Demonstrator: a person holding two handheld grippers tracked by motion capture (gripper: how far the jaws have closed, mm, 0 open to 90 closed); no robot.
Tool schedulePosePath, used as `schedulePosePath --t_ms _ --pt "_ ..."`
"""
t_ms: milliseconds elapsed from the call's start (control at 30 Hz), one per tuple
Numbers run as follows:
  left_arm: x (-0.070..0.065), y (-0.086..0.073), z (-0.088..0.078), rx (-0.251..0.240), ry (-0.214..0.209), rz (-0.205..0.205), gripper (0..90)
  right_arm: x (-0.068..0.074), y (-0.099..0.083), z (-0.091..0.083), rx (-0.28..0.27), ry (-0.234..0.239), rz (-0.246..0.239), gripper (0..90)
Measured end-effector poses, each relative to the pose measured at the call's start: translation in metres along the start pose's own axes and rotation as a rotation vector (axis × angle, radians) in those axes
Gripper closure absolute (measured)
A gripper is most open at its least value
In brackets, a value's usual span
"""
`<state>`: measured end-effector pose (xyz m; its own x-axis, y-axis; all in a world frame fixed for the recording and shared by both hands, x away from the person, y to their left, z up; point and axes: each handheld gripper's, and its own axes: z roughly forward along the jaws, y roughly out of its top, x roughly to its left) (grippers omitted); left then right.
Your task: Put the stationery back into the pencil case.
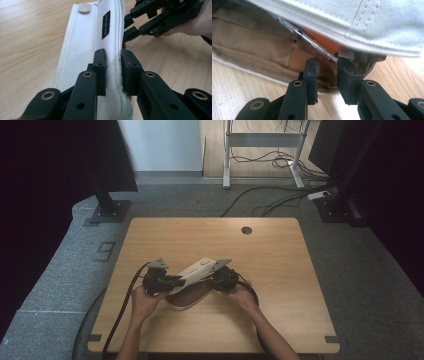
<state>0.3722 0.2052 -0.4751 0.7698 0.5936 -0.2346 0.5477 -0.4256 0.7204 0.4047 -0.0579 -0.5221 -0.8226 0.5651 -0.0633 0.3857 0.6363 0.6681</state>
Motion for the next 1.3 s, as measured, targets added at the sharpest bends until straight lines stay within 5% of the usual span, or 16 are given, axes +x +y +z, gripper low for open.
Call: schedulePosePath --t_ms 300,433,933,1300 --pt "-0.003 -0.001 0.005 0.016 -0.002 0.007 74.2 -0.002 0.001 0.007 -0.002 -0.002 0.014 69.4" --pt "-0.005 -0.002 0.008 0.024 -0.003 0.012 72.8 -0.005 -0.003 -0.002 -0.016 0.027 0.03 63.5" --pt "-0.012 -0.007 0.028 0.072 0.026 0.043 63.5 -0.016 -0.023 -0.031 -0.027 0.017 0.045 41.9" --pt "-0.02 -0.013 0.045 0.134 0.077 0.119 52.6 -0.023 -0.032 -0.037 -0.038 0.02 0.073 33.3"
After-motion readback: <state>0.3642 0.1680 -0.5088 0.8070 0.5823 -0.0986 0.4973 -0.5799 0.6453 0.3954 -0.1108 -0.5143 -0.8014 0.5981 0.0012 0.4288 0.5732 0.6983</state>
